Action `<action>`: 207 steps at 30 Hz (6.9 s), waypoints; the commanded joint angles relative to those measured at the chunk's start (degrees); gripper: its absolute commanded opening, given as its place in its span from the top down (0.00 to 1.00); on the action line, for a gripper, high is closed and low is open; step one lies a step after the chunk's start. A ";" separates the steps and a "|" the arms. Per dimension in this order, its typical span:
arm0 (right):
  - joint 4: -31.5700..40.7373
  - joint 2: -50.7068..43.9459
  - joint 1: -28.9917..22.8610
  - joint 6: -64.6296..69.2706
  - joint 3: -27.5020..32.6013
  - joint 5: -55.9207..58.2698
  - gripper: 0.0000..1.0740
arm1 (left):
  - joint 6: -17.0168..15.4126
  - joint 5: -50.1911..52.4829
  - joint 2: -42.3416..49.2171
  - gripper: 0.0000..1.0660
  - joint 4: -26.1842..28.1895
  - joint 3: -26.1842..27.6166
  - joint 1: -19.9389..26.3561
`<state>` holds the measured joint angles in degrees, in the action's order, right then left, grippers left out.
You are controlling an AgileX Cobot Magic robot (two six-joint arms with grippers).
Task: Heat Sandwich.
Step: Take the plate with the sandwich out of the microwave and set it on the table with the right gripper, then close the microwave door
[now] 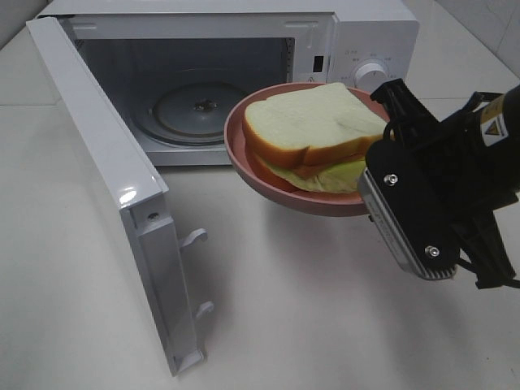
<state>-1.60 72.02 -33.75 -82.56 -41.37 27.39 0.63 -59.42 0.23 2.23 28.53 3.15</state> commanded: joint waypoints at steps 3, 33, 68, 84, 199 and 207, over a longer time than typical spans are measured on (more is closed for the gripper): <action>-4.93 -4.87 0.29 6.76 2.52 1.32 0.98 | 0.11 0.06 1.43 0.05 0.23 -0.17 0.11; -24.41 -14.38 0.29 46.64 8.82 16.96 0.98 | 0.11 0.06 1.43 0.05 0.23 -0.17 0.11; -41.88 2.69 0.46 101.47 7.05 25.67 1.00 | 0.11 0.06 1.43 0.05 0.23 -0.17 0.11; -42.74 16.27 9.80 110.64 -4.30 25.61 1.00 | 0.11 0.06 1.43 0.05 0.23 -0.17 0.11; -9.34 -11.57 17.07 90.47 -8.88 32.83 0.29 | 0.11 0.06 1.43 0.05 0.23 -0.17 0.11; -9.22 -23.03 17.07 90.01 -8.88 37.53 0.29 | 0.11 0.06 1.43 0.05 0.23 -0.17 0.11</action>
<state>-11.00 50.94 -17.02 8.25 -50.02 63.54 0.63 -59.42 0.23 2.23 28.53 3.15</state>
